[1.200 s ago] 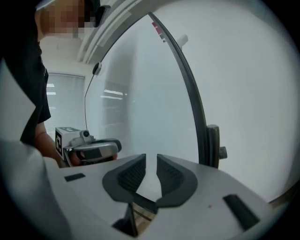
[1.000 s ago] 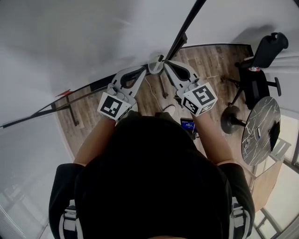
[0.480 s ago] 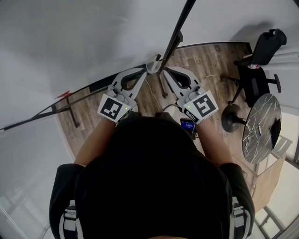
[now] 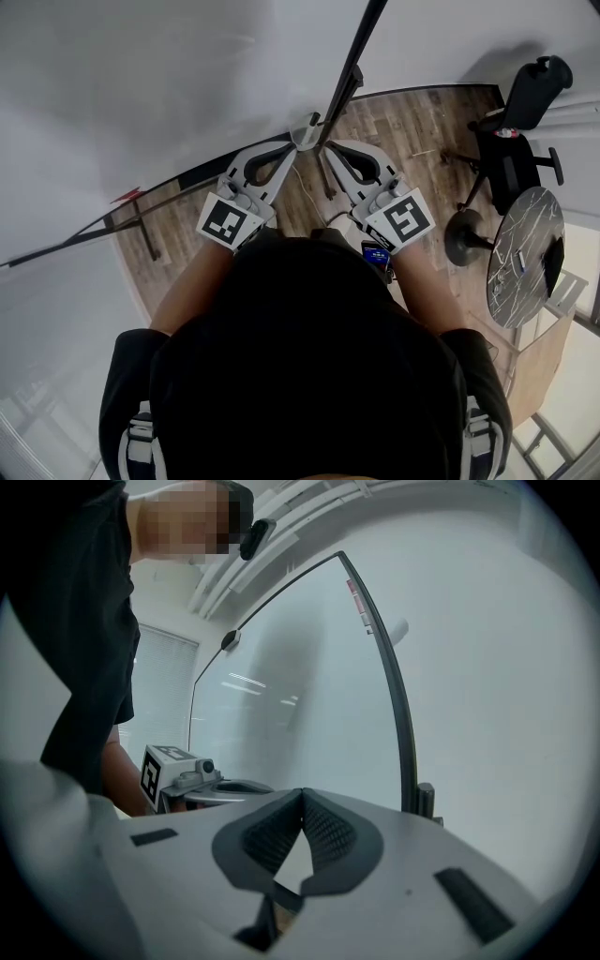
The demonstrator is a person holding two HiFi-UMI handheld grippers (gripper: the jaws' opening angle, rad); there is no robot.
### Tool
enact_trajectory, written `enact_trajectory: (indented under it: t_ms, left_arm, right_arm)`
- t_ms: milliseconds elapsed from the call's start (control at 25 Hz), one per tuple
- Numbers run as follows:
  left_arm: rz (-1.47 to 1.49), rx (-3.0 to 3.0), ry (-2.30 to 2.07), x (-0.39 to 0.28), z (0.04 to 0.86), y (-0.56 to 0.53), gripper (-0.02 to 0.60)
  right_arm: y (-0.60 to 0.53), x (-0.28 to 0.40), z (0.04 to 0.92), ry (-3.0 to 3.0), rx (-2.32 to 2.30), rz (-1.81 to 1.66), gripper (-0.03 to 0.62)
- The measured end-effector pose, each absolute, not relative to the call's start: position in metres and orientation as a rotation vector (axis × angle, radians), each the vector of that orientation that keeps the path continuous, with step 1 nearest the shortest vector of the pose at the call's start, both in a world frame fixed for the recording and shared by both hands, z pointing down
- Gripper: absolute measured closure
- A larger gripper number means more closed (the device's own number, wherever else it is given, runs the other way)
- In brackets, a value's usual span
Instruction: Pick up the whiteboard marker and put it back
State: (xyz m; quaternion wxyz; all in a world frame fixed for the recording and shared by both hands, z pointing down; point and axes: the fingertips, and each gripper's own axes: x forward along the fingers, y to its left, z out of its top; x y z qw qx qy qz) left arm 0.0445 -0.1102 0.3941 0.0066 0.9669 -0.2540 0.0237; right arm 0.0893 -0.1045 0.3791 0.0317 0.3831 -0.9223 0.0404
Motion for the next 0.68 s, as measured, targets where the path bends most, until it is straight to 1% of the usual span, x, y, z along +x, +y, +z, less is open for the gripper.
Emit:
enact_trajectory:
  t_ms: [680]
  left_arm:
    - [0.076, 3.029, -0.796, 0.0547, 0.3914, -0.1135, 0.578]
  right_arm:
    - [-0.1045, 0.0993, 0.3801, -2.833, 1.181, 0.125, 0.592]
